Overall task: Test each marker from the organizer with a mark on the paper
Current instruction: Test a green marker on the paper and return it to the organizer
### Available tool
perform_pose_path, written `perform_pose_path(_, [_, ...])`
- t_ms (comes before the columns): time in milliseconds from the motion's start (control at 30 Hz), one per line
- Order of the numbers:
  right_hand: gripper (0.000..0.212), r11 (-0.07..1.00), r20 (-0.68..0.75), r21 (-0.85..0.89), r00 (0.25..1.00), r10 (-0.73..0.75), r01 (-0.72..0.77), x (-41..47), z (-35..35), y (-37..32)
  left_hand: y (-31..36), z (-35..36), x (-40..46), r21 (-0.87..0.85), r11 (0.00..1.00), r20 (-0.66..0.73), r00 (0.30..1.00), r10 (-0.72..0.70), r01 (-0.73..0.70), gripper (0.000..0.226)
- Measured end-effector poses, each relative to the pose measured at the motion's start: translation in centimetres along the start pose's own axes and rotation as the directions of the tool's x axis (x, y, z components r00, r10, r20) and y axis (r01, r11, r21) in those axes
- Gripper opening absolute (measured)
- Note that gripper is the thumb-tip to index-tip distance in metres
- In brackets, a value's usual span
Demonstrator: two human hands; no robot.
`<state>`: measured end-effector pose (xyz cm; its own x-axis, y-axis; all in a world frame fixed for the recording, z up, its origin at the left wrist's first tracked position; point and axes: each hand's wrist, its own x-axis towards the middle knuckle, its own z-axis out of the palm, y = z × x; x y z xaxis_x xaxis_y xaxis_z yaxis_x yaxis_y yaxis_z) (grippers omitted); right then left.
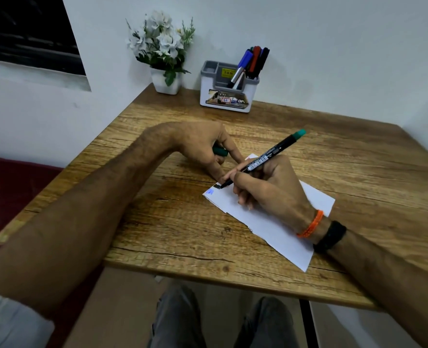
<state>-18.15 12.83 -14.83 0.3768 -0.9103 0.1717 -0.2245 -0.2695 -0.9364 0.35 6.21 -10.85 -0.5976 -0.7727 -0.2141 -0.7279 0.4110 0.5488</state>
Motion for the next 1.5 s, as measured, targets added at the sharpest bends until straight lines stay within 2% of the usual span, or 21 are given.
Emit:
perform_pose_path(100, [0.013,0.999,0.015,-0.025,0.999,-0.031,0.031,-0.09,0.11,0.07,0.32,-0.18,-0.14,0.024,0.999,-0.001,1.0,-0.027,0.027,0.052])
perform_pose_path(467, [0.012,0.989,0.039,-0.123,0.996,-0.08,0.084,-0.08,0.15,0.23,-0.13,0.0,-0.01,-0.062,0.998,0.012,1.0,0.002,-0.001,0.048])
perform_pose_path(733, [0.011,0.977,0.039,-0.18,0.993,-0.11,0.115,-0.05,0.17,0.5,0.18,0.0,-0.04,-0.02,1.0,0.0,1.0,-0.015,0.015,0.05])
perform_pose_path(1500, [0.01,0.986,0.009,-0.111,0.992,-0.125,0.126,-0.07,0.13,0.37,-0.16,0.04,0.13,0.012,1.0,0.0,1.0,0.003,-0.003,0.045])
